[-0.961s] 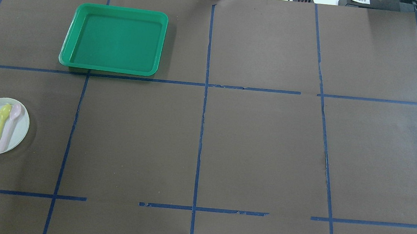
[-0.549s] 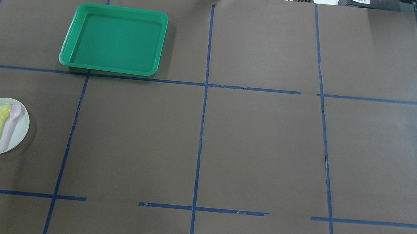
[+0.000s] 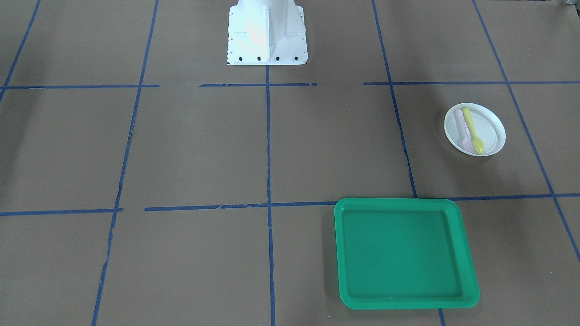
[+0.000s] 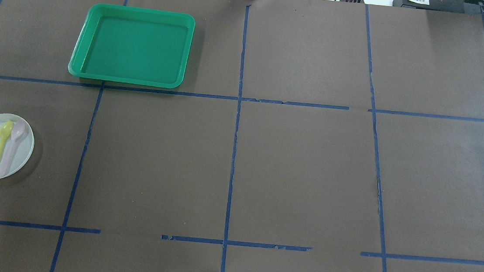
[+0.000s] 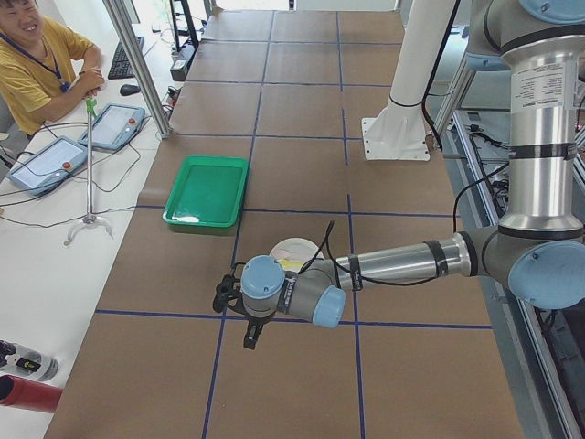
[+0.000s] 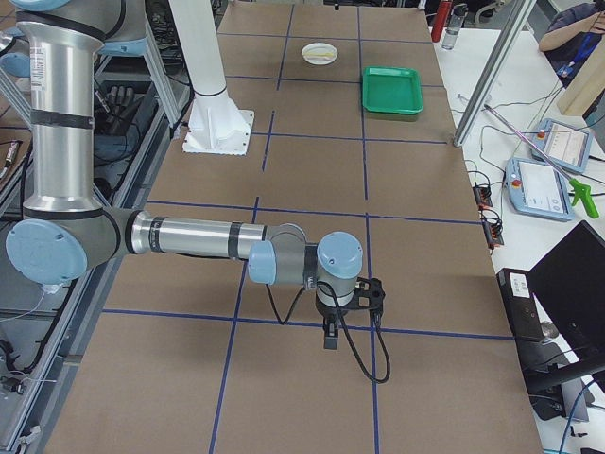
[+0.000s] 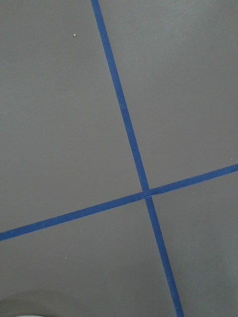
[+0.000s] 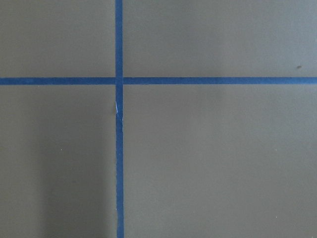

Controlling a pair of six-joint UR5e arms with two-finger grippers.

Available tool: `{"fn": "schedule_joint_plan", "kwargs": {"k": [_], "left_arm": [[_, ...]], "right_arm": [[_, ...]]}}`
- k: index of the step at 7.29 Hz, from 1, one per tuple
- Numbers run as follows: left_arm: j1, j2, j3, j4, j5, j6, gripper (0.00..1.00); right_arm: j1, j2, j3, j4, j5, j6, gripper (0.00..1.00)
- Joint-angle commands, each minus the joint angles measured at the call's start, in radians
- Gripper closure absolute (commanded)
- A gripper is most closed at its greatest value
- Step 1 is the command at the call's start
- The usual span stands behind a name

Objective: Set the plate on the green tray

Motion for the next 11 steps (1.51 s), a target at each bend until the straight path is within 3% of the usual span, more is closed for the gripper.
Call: {"fn": "schedule_joint_plan", "kwargs": {"k": [1, 2, 6, 11], "left_arm": [[0.145, -0.046, -0.028, -0.085, -0.023, -0.293, 0.0], [0.22, -0.083, -0.027, -0.093, -0.017, -0.396, 0.0], [0.296, -0.068, -0.009, -0.137, 0.091, -0.394, 0.0], [0.419, -0.062, 0.048, -0.197, 0.047, -0.403, 0.0]], "right_arm": [[0.0, 0.001, 0.0, 0.0, 0.0, 0.0, 0.0], [0.0, 0.0, 0.0, 0.0, 0.0, 0.0, 0.0], [0.0, 0.002, 0.0, 0.0, 0.0, 0.0, 0.0], [0.0, 0.002, 0.0, 0.0, 0.0, 0.0, 0.0]]}}
